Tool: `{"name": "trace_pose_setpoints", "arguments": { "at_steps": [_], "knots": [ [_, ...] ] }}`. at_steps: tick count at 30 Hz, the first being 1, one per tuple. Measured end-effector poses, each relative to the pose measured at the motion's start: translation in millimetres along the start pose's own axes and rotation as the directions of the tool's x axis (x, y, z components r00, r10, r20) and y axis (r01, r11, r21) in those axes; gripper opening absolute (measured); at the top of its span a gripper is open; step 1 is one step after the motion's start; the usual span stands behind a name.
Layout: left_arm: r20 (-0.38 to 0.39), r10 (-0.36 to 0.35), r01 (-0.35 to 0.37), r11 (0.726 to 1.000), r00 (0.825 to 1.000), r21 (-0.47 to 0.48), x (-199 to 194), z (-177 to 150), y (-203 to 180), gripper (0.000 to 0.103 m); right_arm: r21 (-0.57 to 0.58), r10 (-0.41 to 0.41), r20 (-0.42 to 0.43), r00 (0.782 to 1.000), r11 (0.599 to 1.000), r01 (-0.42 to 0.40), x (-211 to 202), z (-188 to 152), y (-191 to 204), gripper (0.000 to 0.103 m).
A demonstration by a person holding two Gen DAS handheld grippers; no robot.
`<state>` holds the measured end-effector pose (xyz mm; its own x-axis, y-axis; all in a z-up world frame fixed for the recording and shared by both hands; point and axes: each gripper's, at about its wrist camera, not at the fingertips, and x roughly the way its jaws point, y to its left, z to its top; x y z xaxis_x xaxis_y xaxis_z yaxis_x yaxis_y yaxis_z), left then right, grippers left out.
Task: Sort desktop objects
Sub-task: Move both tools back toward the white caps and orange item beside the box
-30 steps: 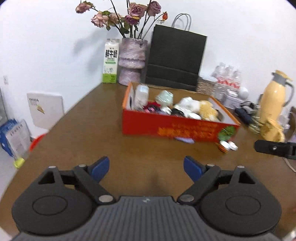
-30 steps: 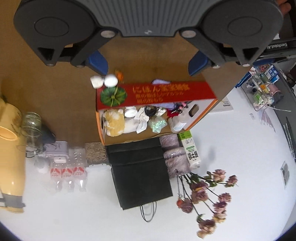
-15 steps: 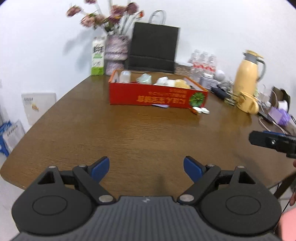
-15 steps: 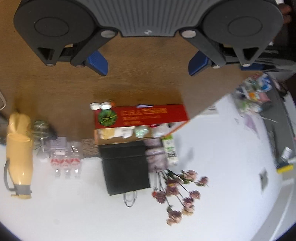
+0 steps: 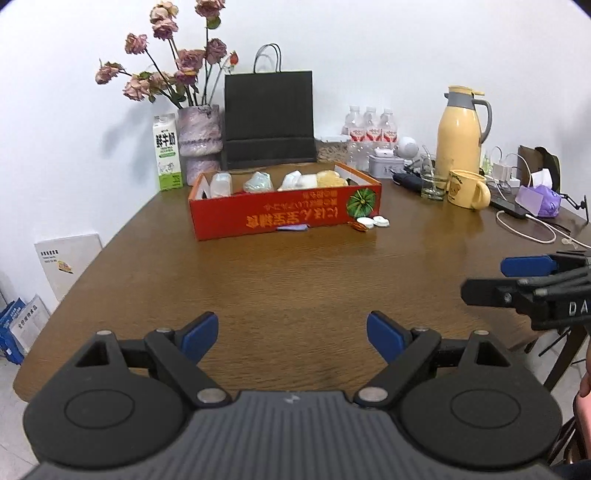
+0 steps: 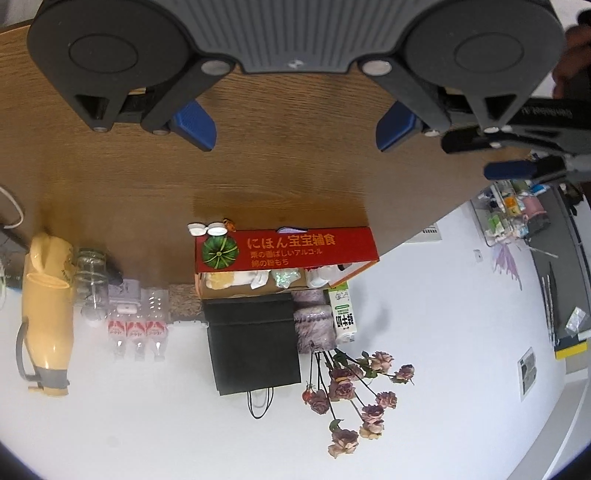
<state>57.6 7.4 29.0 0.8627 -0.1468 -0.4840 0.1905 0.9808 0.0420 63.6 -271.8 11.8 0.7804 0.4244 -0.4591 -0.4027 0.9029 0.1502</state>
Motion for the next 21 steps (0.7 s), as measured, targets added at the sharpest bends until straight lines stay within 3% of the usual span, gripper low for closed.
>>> {"name": "trace_pose_setpoints", "arguments": {
  "at_steps": [6,11,15,19,21],
  "knots": [
    [-0.008,-0.004,0.004,0.999,1.0,-0.053,6,3,7,0.092,-0.044,-0.048,0.024,0.999,0.998,0.049,1,1,-1,0.089],
    [-0.009,-0.037,0.037,0.999,0.999,0.006,30,10,-3,0.092,-0.023,-0.088,0.036,0.995,0.996,0.089,8,6,-21,0.068],
    [-0.014,-0.102,0.102,0.993,0.995,0.05,64,33,-16,0.09,-0.046,-0.109,0.04,0.993,0.993,0.111,24,21,-41,0.059],
    [-0.05,-0.216,0.218,0.975,0.975,0.039,114,66,-32,0.073,-0.056,-0.092,0.037,0.995,0.994,0.094,52,49,-68,0.053],
    [-0.064,-0.247,0.248,0.969,0.967,0.001,144,81,-41,0.067,-0.119,-0.077,0.012,0.997,0.99,0.078,78,67,-83,0.053]
  ]
}}
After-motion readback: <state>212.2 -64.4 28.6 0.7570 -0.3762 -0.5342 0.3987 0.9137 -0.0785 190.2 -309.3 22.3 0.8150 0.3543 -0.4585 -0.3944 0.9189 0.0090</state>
